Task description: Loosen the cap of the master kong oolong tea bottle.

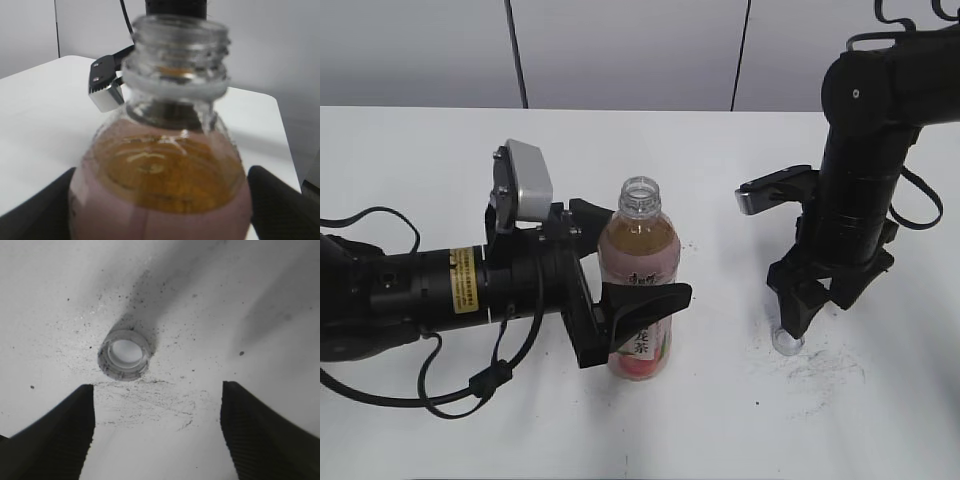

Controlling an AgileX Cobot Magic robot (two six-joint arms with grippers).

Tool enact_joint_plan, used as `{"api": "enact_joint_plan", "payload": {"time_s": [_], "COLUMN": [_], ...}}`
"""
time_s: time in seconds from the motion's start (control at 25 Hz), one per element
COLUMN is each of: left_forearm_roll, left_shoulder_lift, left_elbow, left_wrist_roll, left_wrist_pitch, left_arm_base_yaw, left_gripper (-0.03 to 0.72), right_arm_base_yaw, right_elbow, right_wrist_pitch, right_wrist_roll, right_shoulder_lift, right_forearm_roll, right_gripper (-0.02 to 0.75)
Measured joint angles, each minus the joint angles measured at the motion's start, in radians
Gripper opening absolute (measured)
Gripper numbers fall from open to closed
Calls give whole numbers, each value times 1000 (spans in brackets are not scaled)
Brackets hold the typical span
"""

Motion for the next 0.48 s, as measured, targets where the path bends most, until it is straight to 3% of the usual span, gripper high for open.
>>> {"api": "enact_joint_plan", "payload": {"time_s": [0.48], "left_forearm_roll": [-23], "left_shoulder_lift": [-127], "left_elbow": [0], "left_wrist_roll": [0], "left_wrist_pitch": [0], "left_arm_base_yaw": [0], "left_gripper": [585], "right_arm_base_yaw": [0], "right_elbow": [0], "right_wrist_pitch": [0], "right_wrist_roll": [0], "right_shoulder_lift": [0], "right_forearm_roll": [3], "right_gripper": [585]}}
